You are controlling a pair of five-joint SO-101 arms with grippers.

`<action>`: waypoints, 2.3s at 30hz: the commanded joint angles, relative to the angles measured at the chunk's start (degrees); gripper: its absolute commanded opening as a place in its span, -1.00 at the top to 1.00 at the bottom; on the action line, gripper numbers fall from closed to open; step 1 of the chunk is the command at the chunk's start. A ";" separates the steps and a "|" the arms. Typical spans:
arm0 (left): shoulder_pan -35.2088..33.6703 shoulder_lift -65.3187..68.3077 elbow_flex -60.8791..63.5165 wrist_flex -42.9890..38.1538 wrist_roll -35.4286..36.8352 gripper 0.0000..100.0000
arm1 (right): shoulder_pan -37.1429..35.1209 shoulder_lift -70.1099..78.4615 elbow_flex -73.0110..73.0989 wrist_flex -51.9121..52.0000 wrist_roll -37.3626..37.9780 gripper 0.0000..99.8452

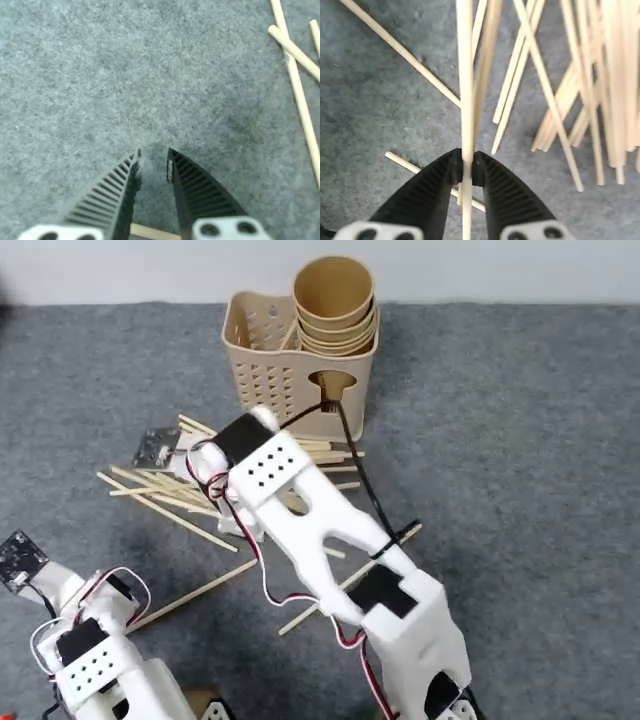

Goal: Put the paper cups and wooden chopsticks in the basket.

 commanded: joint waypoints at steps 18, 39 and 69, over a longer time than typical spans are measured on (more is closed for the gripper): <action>-0.09 -0.09 -0.31 -0.79 -0.62 0.82 | 1.10 -18.51 -1.76 -41.54 -13.71 0.98; 0.09 -0.09 -0.04 -0.70 -0.62 0.82 | 12.97 -11.30 -1.85 -77.23 -14.51 0.98; 0.09 -0.09 -0.04 -0.70 -0.62 0.82 | 16.31 3.82 -1.67 -83.82 -21.80 0.98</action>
